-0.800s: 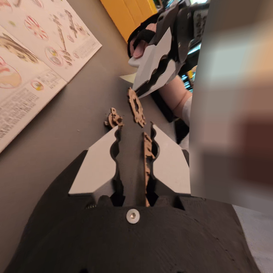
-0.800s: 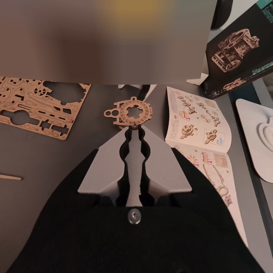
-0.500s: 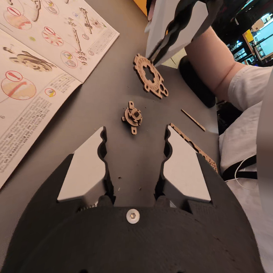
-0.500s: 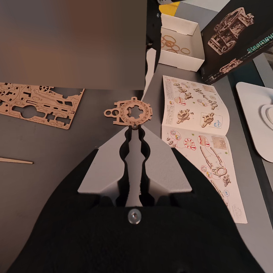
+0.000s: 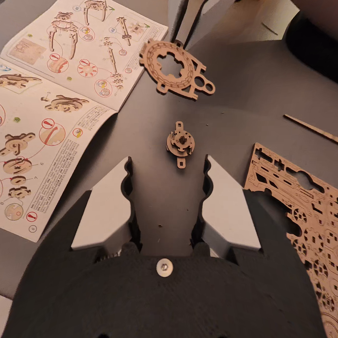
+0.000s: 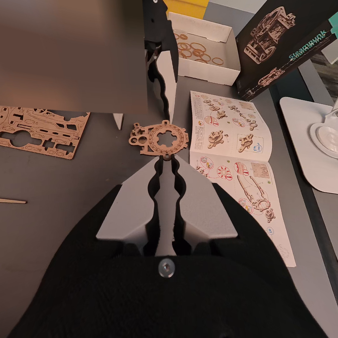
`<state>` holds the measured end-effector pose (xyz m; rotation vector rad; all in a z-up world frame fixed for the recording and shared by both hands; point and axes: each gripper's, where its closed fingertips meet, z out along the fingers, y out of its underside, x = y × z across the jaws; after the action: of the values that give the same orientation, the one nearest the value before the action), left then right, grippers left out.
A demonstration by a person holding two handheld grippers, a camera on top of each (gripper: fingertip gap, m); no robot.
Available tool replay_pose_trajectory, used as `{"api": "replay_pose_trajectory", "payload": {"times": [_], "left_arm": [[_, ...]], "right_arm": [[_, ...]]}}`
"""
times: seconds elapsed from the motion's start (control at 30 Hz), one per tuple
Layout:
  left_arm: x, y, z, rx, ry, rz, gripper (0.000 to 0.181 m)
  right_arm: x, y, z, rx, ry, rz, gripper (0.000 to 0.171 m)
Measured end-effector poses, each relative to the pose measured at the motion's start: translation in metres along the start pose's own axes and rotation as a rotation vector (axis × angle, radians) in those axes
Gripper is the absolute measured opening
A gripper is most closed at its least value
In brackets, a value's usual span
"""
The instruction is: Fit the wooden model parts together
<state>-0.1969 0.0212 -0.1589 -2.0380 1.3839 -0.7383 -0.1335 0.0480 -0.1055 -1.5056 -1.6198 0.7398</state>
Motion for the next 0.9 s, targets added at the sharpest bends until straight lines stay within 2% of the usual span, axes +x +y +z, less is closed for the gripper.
{"api": "replay_pose_trajectory", "payload": {"times": [0.17, 0.67, 0.9], "left_arm": [[-0.005, 0.001, 0.001, -0.005, -0.047, 0.034, 0.069], [-0.009, 0.001, -0.002, 0.021, -0.012, 0.003, 0.06], [-0.012, 0.0, -0.004, 0.034, 0.0, -0.036, 0.054]], "right_arm": [[0.002, 0.0, 0.001, -0.001, 0.004, 0.0, 0.008], [-0.022, 0.005, 0.023, -0.026, -0.118, 0.025, 0.008], [-0.021, 0.004, 0.019, -0.007, -0.122, 0.038, 0.008]]}}
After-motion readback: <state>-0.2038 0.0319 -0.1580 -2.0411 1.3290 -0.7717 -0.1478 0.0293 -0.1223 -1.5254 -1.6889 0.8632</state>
